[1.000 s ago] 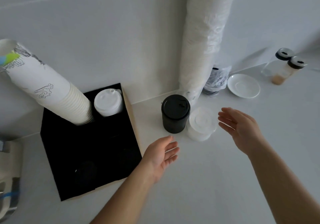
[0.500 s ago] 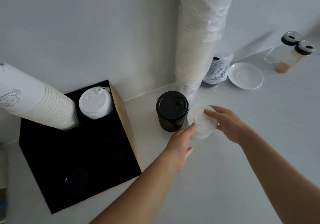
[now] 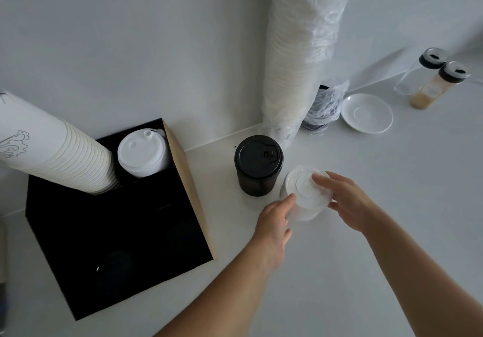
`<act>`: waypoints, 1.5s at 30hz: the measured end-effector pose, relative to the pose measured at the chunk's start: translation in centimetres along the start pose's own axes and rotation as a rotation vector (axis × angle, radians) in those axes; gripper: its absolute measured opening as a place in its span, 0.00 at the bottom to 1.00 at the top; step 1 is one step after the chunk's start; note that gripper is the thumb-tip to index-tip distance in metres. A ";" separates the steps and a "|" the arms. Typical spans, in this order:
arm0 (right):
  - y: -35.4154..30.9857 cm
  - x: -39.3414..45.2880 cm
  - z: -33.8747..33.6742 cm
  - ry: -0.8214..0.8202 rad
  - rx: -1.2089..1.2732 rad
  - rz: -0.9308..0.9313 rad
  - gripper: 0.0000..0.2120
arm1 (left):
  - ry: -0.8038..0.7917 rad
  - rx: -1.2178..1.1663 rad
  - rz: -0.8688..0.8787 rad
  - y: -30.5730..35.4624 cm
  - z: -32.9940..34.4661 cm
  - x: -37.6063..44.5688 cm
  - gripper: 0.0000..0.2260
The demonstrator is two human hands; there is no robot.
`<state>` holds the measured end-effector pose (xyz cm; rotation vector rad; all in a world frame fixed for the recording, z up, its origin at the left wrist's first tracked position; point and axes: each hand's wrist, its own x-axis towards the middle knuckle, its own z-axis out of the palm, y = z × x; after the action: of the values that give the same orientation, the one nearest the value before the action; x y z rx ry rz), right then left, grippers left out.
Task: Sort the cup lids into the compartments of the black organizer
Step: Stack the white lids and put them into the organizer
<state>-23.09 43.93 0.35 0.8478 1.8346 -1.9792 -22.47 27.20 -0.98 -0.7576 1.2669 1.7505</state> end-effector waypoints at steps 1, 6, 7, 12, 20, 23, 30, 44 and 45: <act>0.3 -0.3 0.0 0.003 0.008 0.001 0.13 | 0.007 0.013 0.019 -0.3 -0.1 -0.2 0.14; 1.1 -2.2 0.2 -0.019 0.026 -0.002 0.14 | 0.067 0.084 0.144 -1.7 -0.6 -2.4 0.19; 1.2 -2.7 0.3 -0.025 0.023 -0.007 0.14 | 0.077 0.090 0.160 -2.0 -0.8 -2.7 0.22; 1.2 -5.2 1.4 -0.054 0.032 -0.042 0.15 | 0.101 0.107 0.253 -3.0 -2.1 -5.3 0.27; 1.7 -9.2 4.2 -0.168 0.041 -0.073 0.19 | 0.154 0.068 0.364 -3.6 -5.8 -10.2 0.39; 1.9 -10.3 5.7 -0.237 0.007 -0.093 0.19 | 0.168 0.044 0.366 -3.9 -7.5 -12.3 0.38; 0.7 -11.5 10.4 -0.406 -0.094 -0.125 0.21 | 0.223 -0.014 0.422 -4.4 -11.0 -15.8 0.14; -2.6 -8.0 22.3 -0.580 -0.537 -0.139 0.16 | 0.335 -0.461 0.443 -3.2 -16.4 -16.9 0.06; -2.8 -7.8 23.1 -0.597 -0.577 -0.131 0.15 | 0.343 -0.463 0.433 -2.9 -16.6 -16.9 0.05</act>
<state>-23.53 20.47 7.39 -0.0362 1.9326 -1.4066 -11.81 7.30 6.63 -1.1489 1.3315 2.3912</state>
